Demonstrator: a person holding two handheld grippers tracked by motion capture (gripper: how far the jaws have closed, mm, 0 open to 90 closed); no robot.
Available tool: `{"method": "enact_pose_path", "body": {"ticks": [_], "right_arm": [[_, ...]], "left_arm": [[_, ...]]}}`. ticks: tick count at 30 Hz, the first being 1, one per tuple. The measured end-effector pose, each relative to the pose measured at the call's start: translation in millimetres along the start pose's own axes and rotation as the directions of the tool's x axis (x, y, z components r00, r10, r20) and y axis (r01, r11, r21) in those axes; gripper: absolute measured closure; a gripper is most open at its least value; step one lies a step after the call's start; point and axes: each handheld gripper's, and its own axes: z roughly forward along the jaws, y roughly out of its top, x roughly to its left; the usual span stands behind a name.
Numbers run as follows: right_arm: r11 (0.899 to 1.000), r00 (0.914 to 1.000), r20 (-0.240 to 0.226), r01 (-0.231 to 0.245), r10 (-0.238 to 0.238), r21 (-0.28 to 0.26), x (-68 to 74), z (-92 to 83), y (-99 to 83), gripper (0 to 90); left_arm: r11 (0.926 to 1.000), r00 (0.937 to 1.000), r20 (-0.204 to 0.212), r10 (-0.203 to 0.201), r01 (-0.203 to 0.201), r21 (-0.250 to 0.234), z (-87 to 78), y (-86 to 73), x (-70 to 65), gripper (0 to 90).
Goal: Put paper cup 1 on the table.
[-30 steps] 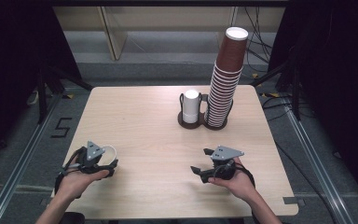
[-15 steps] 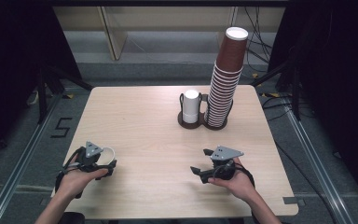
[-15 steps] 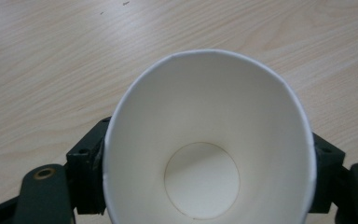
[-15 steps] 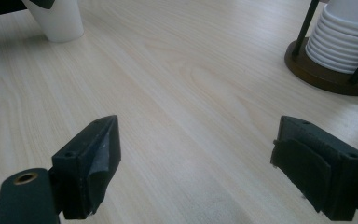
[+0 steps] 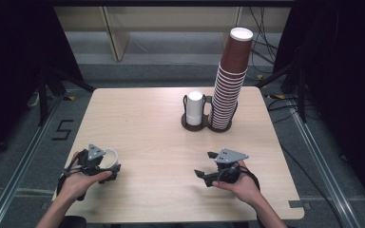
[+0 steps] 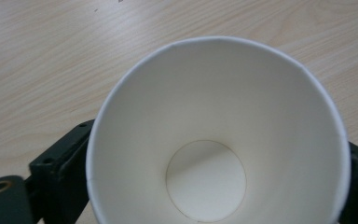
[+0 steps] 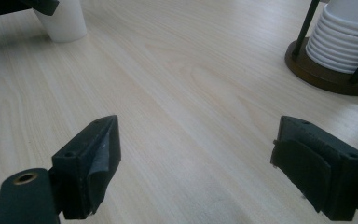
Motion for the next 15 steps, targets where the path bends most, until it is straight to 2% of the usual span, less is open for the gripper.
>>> {"method": "enact_pose_path", "body": {"ticks": [6,7,10,12,14,15], "right_arm": [[1.0,0.9999,0.008,0.007,-0.007,-0.001,0.2,0.4,-0.3,15.5],[1.0,1.0,-0.004,-0.008,0.008,0.002,1.3,0.8,-0.5,15.4],[1.0,0.9999,0.006,0.01,-0.01,-0.001,0.0,1.2,-0.6,15.4],[1.0,0.9999,0.008,0.01,-0.01,-0.002,-0.1,1.3,-0.6,15.4],[1.0,1.0,0.002,0.001,-0.001,0.0,0.7,1.4,-0.7,15.4],[1.0,1.0,0.002,0.0,0.0,0.0,0.7,1.2,-0.7,15.5]], "left_arm": [[0.9997,1.0,-0.002,0.006,-0.006,-0.023,-7.3,1.7,-1.8,0.3],[0.9993,1.0,0.003,0.007,-0.007,-0.038,-8.4,2.5,-2.2,0.0],[0.9977,0.9999,0.004,0.011,-0.011,-0.067,-13.9,5.9,-5.1,0.0],[0.9961,0.9998,0.006,0.021,-0.02,-0.086,-16.5,8.3,-7.1,0.0],[0.9927,0.9999,0.015,0.003,-0.001,-0.121,-17.7,11.0,-11.4,0.0],[0.9914,0.9998,0.013,0.012,-0.01,-0.13,-19.1,12.4,-13.0,0.0]]}}
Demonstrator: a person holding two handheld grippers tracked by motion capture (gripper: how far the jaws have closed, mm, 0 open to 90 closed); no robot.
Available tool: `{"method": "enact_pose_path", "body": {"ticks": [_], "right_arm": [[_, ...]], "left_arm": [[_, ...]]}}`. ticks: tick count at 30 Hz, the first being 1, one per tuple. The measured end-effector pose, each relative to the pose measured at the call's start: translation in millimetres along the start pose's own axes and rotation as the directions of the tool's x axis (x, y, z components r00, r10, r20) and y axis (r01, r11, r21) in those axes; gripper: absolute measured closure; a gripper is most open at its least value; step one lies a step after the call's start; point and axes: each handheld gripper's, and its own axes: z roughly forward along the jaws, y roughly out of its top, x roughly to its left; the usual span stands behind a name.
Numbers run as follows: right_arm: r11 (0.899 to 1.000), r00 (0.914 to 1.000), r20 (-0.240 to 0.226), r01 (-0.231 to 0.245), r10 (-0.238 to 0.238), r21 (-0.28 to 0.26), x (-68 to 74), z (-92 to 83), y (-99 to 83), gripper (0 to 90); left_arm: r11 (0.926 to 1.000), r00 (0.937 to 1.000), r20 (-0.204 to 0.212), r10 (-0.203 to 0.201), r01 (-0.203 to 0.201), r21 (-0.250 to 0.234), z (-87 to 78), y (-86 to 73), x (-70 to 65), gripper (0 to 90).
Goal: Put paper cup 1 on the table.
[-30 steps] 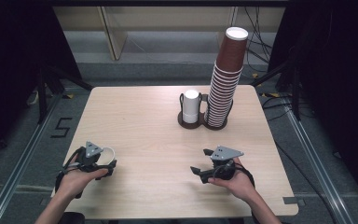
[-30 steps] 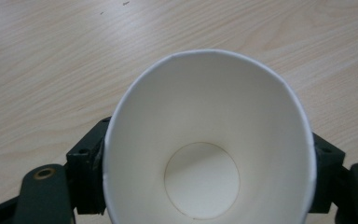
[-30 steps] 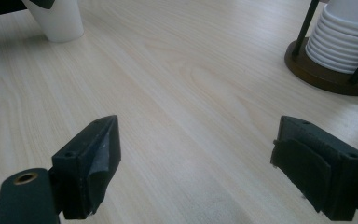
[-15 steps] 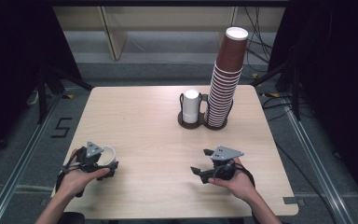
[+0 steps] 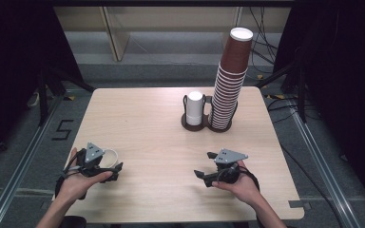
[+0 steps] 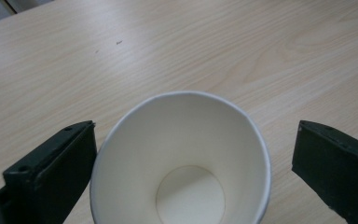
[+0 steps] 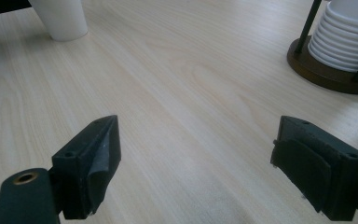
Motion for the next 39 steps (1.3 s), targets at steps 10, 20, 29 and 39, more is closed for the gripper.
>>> {"method": "enact_pose_path", "body": {"ticks": [10,20,29,39], "right_arm": [[1.0,0.9998,0.007,-0.018,0.018,-0.005,-1.9,-2.7,-1.0,15.5],[1.0,0.9999,0.005,-0.01,0.01,-0.004,-3.1,-3.6,-0.3,15.4],[1.0,0.9997,0.02,-0.016,0.017,-0.01,-5.5,-4.9,-1.0,15.4],[0.998,0.9971,0.044,-0.062,0.062,-0.021,-15.4,-12.1,-2.6,15.4]], "left_arm": [[0.9953,0.9997,0.006,0.024,-0.024,-0.094,-3.9,12.8,-10.2,0.0],[0.9883,0.9977,0.051,0.045,-0.037,-0.148,-7.2,25.1,-27.9,0.0],[0.9728,0.9888,0.112,0.099,-0.073,-0.22,3.0,34.6,-51.3,0.0],[0.9484,0.9712,0.167,0.171,-0.116,-0.295,16.0,47.8,-75.2,0.0]]}}
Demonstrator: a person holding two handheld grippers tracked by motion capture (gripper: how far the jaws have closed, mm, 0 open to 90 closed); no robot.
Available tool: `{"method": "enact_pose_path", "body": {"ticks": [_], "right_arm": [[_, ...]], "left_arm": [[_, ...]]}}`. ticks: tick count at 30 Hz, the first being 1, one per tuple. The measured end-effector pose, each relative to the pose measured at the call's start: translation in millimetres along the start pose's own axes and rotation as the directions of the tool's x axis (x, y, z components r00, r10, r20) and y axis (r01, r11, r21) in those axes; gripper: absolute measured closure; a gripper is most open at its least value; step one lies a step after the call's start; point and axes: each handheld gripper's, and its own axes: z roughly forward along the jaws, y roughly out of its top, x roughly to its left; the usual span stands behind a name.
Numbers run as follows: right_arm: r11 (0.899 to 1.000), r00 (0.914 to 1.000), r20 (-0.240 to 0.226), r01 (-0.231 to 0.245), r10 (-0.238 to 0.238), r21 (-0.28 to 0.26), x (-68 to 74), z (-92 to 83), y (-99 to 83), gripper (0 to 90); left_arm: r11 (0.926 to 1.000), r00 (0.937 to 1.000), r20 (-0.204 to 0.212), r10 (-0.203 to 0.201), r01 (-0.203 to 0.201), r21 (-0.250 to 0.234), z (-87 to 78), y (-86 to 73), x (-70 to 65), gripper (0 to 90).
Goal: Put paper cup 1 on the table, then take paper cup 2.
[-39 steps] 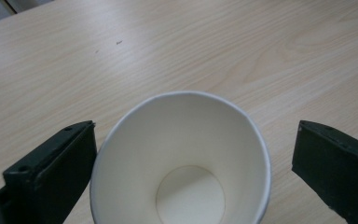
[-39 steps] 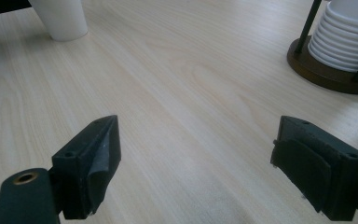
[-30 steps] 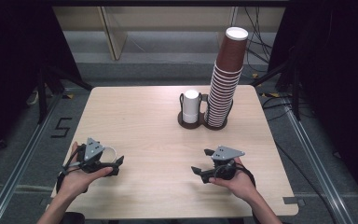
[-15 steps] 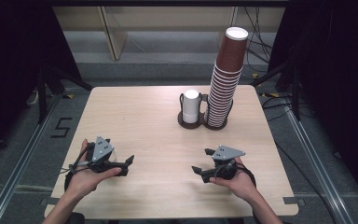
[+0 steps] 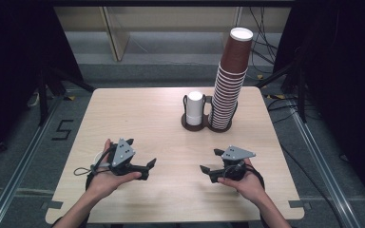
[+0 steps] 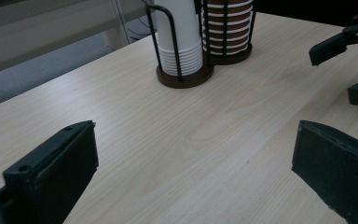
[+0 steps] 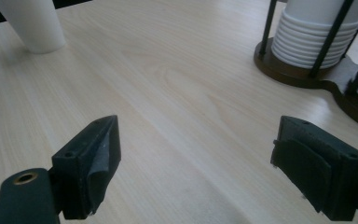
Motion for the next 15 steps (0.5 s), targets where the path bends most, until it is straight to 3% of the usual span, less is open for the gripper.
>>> {"method": "enact_pose_path", "body": {"ticks": [1,3,4,5,7,9,13,15], "right_arm": [[1.0,1.0,0.003,-0.005,0.005,-0.001,-0.5,-0.8,0.1,15.4],[1.0,0.9999,-0.005,-0.01,0.01,-0.017,-2.5,-1.3,0.1,15.4],[1.0,0.9995,0.025,-0.019,0.02,-0.006,-1.9,-4.7,0.6,15.4],[1.0,0.9997,0.021,-0.015,0.015,-0.017,-3.1,-4.5,0.8,15.4],[1.0,0.999,0.045,0.001,0.0,-0.028,-4.8,-6.1,1.4,15.4],[0.999,0.9991,0.034,-0.025,0.025,-0.02,-4.8,-7.5,1.8,15.4],[0.999,0.9984,0.046,-0.032,0.034,-0.031,-6.5,-7.4,2.3,15.3],[0.998,0.997,0.06,-0.046,0.048,-0.037,-5.5,-9.1,3.6,15.3]], "left_arm": [[0.9999,0.9999,0.004,-0.014,0.014,0.007,0.8,0.5,-3.0,0.0],[0.9999,0.9998,0.016,0.008,-0.008,-0.015,5.2,3.1,-5.1,0.0],[0.9999,0.9998,0.019,0.006,-0.006,-0.015,6.3,3.9,-6.8,0.0],[0.9999,0.9996,0.025,-0.01,0.01,-0.009,6.9,4.1,-9.3,0.0],[0.9996,0.9995,0.031,0.011,-0.01,-0.025,9.8,5.4,-10.3,0.0],[0.9997,0.9993,0.037,0.011,-0.01,-0.021,11.6,5.7,-11.8,0.0],[0.9999,0.9987,0.051,0.001,0.0,-0.015,15.7,6.7,-17.2,0.0],[0.9994,0.9985,0.053,0.015,-0.013,-0.032,18.3,8.3,-18.9,0.0]]}}
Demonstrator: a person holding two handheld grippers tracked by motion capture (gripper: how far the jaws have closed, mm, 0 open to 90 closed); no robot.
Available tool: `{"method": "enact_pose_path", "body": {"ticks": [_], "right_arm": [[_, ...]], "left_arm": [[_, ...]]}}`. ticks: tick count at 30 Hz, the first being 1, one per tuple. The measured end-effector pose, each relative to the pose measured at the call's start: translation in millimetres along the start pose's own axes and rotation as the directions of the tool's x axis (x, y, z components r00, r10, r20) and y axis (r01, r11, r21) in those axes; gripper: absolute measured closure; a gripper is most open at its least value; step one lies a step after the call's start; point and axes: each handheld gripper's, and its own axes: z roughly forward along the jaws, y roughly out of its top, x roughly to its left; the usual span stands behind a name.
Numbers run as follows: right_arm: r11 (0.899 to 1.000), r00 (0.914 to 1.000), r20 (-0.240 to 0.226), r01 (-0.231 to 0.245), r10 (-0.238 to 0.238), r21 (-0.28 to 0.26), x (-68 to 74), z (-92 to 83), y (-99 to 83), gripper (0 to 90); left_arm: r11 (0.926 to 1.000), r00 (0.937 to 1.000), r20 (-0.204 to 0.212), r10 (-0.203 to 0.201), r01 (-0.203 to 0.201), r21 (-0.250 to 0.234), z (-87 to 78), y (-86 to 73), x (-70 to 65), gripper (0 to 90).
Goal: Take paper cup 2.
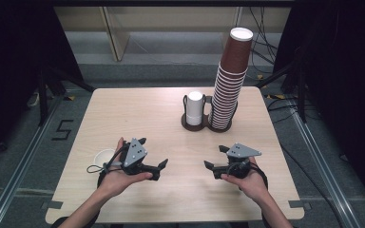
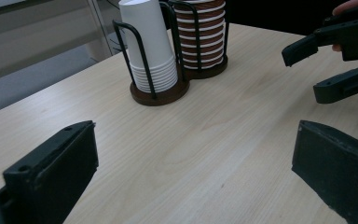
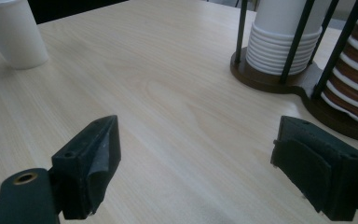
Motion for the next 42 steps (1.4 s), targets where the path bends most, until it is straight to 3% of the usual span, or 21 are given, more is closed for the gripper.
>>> {"method": "enact_pose_path", "body": {"ticks": [1,4,5,8,9,10,11,12,14,17,20,21,23,26,27,30,31,37,38,40,42], "right_arm": [[1.0,0.9997,0.007,0.023,-0.023,-0.009,-2.2,-0.3,0.8,15.3],[1.0,0.9999,0.013,0.006,-0.006,-0.021,-4.0,-1.6,2.0,15.3],[0.999,0.999,0.027,0.037,-0.036,-0.035,-7.4,-1.6,2.9,15.3],[0.999,0.9993,0.035,0.012,-0.01,-0.039,-8.2,-3.2,3.9,15.3],[0.999,0.9989,0.042,0.024,-0.023,-0.043,-10.0,-4.5,4.7,15.3],[0.999,0.999,0.043,-0.01,0.012,-0.049,-8.6,-4.9,4.7,15.3],[0.999,0.9984,0.056,0.003,-0.001,-0.044,-10.0,-5.8,5.9,15.3],[0.999,0.9978,0.053,-0.038,0.039,-0.03,-7.3,-7.1,7.2,15.3],[0.998,0.9972,0.075,0.007,-0.003,-0.056,-10.9,-6.7,10.9,15.3],[0.998,0.9957,0.091,-0.013,0.019,-0.059,-12.0,-10.1,15.4,15.3],[0.997,0.9931,0.116,-0.008,0.017,-0.077,-14.8,-13.0,19.0,15.3],[0.996,0.9918,0.117,-0.042,0.051,-0.079,-14.4,-14.0,20.3,15.3],[0.995,0.9893,0.141,-0.021,0.035,-0.1,-19.5,-14.5,22.1,15.3],[0.992,0.9845,0.152,-0.071,0.087,-0.105,-20.6,-18.1,25.3,15.2],[0.992,0.9867,0.156,-0.026,0.045,-0.124,-25.8,-18.2,26.5,15.2],[0.99,0.98,0.19,-0.033,0.059,-0.138,-29.0,-22.3,30.5,15.2],[0.988,0.9811,0.179,-0.049,0.075,-0.144,-29.7,-22.9,32.0,15.2],[0.984,0.9696,0.231,-0.042,0.082,-0.174,-34.9,-25.7,42.3,15.1],[0.981,0.9699,0.218,-0.069,0.108,-0.179,-34.5,-25.5,44.1,15.0],[0.98,0.9657,0.231,-0.077,0.119,-0.182,-37.1,-26.6,48.7,15.1],[0.978,0.9643,0.243,-0.055,0.104,-0.201,-41.0,-26.3,52.1,15.1]], "left_arm": [[1.0,1.0,0.001,0.0,0.0,-0.004,1.1,0.8,-0.9,0.0],[0.9998,1.0,0.004,-0.002,0.002,-0.021,5.9,2.6,-3.2,0.0],[0.9997,0.9999,0.007,-0.012,0.012,-0.023,7.8,2.8,-4.8,0.0],[0.9993,0.9998,0.016,-0.008,0.009,-0.036,14.4,4.4,-8.3,0.0],[0.9993,0.9998,0.016,-0.01,0.011,-0.036,16.3,5.1,-10.4,0.0],[0.9992,0.9997,0.023,-0.004,0.005,-0.04,18.2,6.3,-12.0,0.0],[0.9991,0.9995,0.033,-0.002,0.004,-0.043,19.9,7.3,-13.9,0.0],[0.999,0.9993,0.037,0.005,-0.003,-0.045,20.8,8.2,-14.9,0.0],[0.9983,0.999,0.042,0.013,-0.01,-0.058,23.2,11.5,-17.2,0.0],[0.9973,0.9989,0.045,0.016,-0.012,-0.073,25.5,16.5,-18.7,0.0],[0.9956,0.9986,0.048,0.021,-0.017,-0.092,28.8,23.4,-19.5,0.0],[0.9953,0.9986,0.049,0.02,-0.015,-0.095,29.9,25.4,-19.3,0.0],[0.9948,0.9987,0.047,0.019,-0.014,-0.101,32.4,28.9,-19.0,0.0],[0.9944,0.9988,0.042,0.026,-0.021,-0.104,36.5,33.3,-19.6,0.0],[0.9941,0.9987,0.041,0.03,-0.026,-0.106,37.8,35.1,-19.5,0.0],[0.9929,0.9987,0.039,0.032,-0.027,-0.116,41.8,42.7,-20.0,0.0],[0.9923,0.9986,0.04,0.035,-0.03,-0.12,42.7,45.1,-20.1,0.0],[0.9868,0.9977,0.044,0.052,-0.044,-0.156,50.3,63.5,-21.4,0.0],[0.9855,0.9974,0.045,0.056,-0.048,-0.163,51.5,66.2,-21.3,0.0],[0.9834,0.9975,0.043,0.056,-0.048,-0.175,54.4,71.2,-21.3,0.0],[0.9809,0.9976,0.039,0.056,-0.048,-0.189,58.0,75.7,-21.1,0.0]]}}
